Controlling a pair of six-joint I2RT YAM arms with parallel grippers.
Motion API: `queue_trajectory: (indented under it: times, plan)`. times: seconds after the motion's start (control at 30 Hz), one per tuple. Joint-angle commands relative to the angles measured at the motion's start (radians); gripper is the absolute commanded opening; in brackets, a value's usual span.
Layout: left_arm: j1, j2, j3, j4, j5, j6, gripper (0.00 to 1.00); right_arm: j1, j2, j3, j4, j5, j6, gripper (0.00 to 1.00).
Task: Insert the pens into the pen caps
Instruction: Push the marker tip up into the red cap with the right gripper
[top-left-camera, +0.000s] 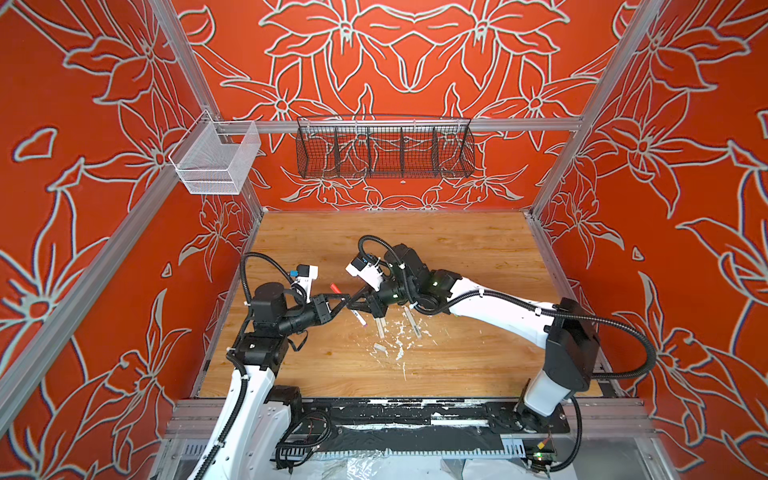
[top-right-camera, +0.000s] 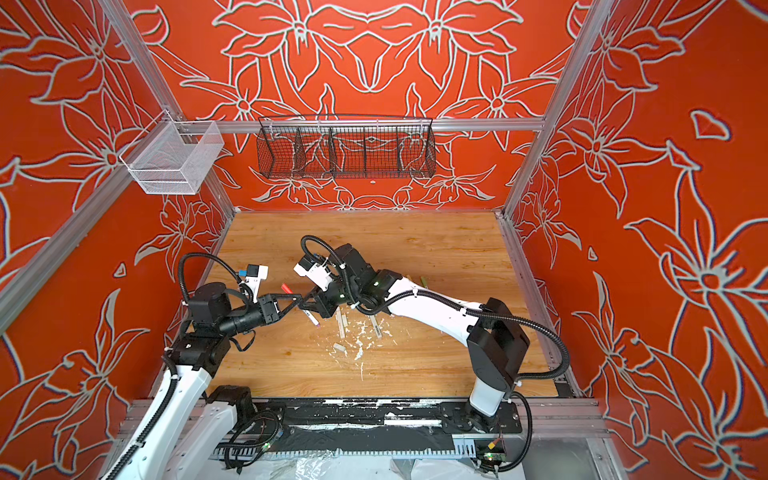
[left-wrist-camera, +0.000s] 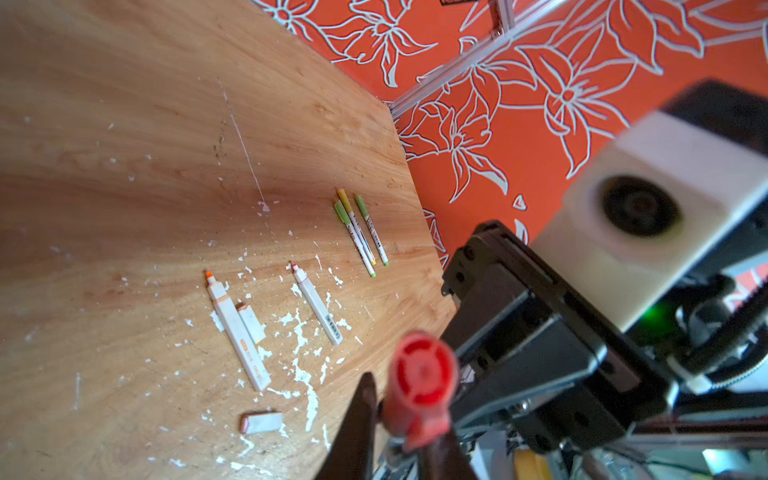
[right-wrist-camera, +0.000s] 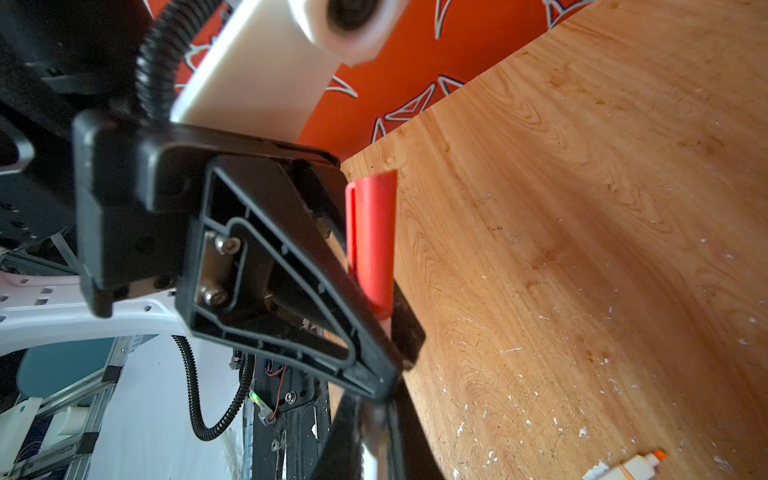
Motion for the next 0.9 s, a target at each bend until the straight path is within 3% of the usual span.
queue_trajectory:
  times: [0.0, 0.1, 0.23, 0.57, 0.67, 0.7, 0.87]
  plan:
    - [-0.004, -0.004, 0.009, -0.040, 0.009, 0.016, 0.07, -0.002, -0.002, 0.025, 0.052, -0.024, 0.001, 0.01]
    - [-0.003, -0.014, 0.012, -0.050, -0.005, 0.022, 0.00, -0.002, 0.005, 0.021, 0.031, -0.028, 0.001, 0.10]
    - [-0.004, -0.028, 0.014, -0.062, -0.024, 0.029, 0.00, -0.001, 0.023, -0.002, 0.015, -0.030, 0.008, 0.26]
    - [-0.003, -0.036, 0.017, -0.068, -0.032, 0.033, 0.00, -0.001, 0.032, -0.060, 0.039, -0.014, 0.030, 0.25]
    - [-0.004, -0.041, 0.017, -0.071, -0.038, 0.034, 0.00, -0.002, 0.028, -0.064, 0.039, -0.006, 0.027, 0.12]
    - [-0.003, -0.042, 0.017, -0.073, -0.040, 0.034, 0.02, -0.002, 0.028, -0.064, 0.037, -0.004, 0.028, 0.10]
    - [0.000, -0.047, 0.027, -0.096, -0.062, 0.040, 0.39, -0.002, 0.018, -0.063, 0.034, -0.006, 0.025, 0.06]
